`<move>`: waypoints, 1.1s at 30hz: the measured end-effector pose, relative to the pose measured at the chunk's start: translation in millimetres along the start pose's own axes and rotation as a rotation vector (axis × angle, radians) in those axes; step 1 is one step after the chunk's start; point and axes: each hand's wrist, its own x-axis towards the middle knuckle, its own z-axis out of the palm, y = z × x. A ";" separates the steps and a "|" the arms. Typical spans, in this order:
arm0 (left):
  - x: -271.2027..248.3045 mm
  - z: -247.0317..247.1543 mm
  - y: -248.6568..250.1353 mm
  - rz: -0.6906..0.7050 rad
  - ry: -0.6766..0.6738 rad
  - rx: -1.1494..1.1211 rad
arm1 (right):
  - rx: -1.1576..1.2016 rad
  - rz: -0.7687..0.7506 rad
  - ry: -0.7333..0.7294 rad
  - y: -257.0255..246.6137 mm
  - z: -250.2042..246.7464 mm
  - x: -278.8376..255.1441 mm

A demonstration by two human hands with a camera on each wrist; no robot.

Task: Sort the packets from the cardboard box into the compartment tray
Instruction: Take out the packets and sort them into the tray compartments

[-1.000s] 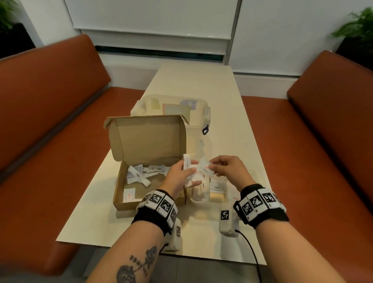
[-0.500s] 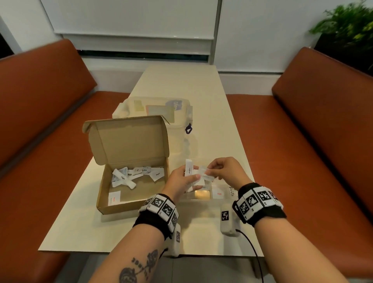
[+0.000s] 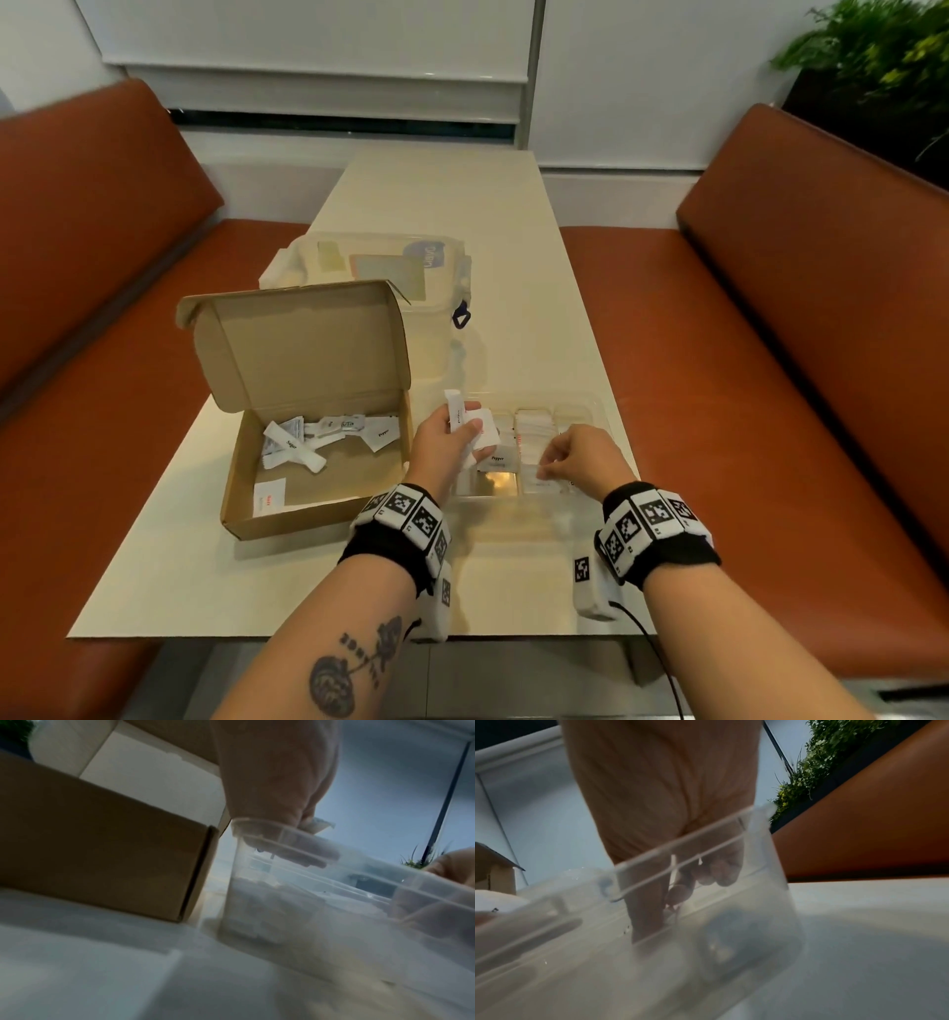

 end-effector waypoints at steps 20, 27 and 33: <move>7.8 -0.2 -10.6 0.015 -0.016 0.009 | 0.007 -0.075 0.045 -0.1 9.8 -5.1; 4.3 -0.8 -6.8 -0.010 -0.093 0.005 | 0.051 -0.072 0.084 2.3 10.9 -4.3; 0.7 -1.3 -3.2 -0.036 -0.281 0.117 | 0.417 -0.103 0.289 -16.8 7.1 -1.0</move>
